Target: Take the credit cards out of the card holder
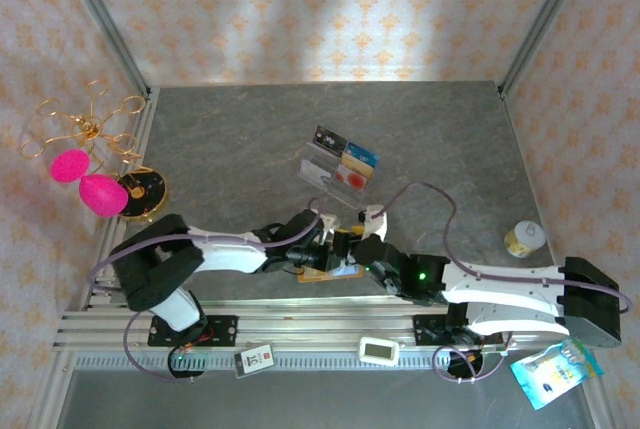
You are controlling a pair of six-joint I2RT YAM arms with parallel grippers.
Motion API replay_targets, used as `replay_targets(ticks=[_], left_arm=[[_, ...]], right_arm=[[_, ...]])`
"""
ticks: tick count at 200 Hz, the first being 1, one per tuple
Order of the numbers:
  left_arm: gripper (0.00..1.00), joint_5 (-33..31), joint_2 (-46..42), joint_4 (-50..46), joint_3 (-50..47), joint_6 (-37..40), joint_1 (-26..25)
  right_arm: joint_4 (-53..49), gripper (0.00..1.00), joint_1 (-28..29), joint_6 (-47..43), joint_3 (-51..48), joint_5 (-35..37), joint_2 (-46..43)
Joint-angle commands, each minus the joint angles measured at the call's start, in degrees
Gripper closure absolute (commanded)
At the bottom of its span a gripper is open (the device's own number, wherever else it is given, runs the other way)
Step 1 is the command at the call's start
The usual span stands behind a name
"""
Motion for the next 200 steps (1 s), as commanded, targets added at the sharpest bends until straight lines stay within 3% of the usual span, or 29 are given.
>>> replay_targets(ticks=[1,24,60,95,108,129,200], left_arm=[[0.87,3.7,2.89,-0.56,1.95,1.77,-0.25],[0.87,2.75,0.83,-1.03,1.48,1.82,-0.26],[0.79,-6.26,-14.18,-1.65,-6.45,-1.63,1.11],[1.0,-7.12,-21.85,-2.36,-14.62,-3.79,6.32],[1.0,-6.98,-22.56,-1.48,-16.01,-3.73,7.29],[1.0,-7.39,-21.76,-0.96,-16.41,-2.71,7.92],[1.0,-9.98,-16.87,-3.65,-16.49,0.36,7.93]], right_arm=[[-7.29,0.57,0.02,5.6,-0.09,4.93,-0.24],[-9.62,0.58,0.01,6.39,1.17,5.51,0.9],[-6.76,0.59,-0.4,3.27,2.11,1.18,1.17],[-0.35,0.74,-8.36,-0.83,3.9,-23.06,6.11],[0.87,0.77,-10.63,-0.93,5.68,-32.07,10.27],[1.09,0.79,-12.44,-0.46,8.49,-40.03,17.37],[1.58,0.76,-14.67,2.7,9.03,-41.43,26.59]])
